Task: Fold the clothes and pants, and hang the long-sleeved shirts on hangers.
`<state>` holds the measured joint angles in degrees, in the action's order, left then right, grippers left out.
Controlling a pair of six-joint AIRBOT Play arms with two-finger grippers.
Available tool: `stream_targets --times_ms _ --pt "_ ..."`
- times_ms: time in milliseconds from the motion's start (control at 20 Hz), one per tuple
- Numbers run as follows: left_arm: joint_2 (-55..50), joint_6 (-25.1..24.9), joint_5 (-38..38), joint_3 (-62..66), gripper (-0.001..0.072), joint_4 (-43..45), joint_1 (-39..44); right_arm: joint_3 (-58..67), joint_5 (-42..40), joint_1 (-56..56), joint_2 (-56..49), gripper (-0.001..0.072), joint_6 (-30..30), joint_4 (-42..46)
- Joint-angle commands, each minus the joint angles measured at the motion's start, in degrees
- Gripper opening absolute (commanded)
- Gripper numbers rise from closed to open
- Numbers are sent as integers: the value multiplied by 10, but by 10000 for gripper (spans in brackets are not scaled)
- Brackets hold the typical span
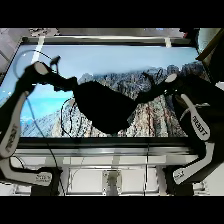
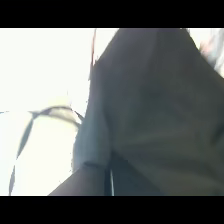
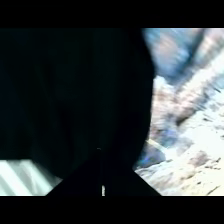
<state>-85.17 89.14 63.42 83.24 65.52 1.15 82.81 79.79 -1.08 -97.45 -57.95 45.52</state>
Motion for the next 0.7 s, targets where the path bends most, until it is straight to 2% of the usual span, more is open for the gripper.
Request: stream_targets --times_ms 0,150,400,500,650 --pt "110 -20 -2 6 6 0 -37 103 95 9 71 17 -26 -3" --pt "229 -63 -3 6 6 1 -40 209 87 1 166 17 -61 -6" --pt "370 -63 -19 6 6 7 -40 291 44 -46 280 17 -87 -5" --pt "392 -61 -2 5 6 54 -40 292 47 -67 287 17 -96 7" --pt "392 -40 79 -31 5 192 -40 288 48 -90 265 17 -131 109"
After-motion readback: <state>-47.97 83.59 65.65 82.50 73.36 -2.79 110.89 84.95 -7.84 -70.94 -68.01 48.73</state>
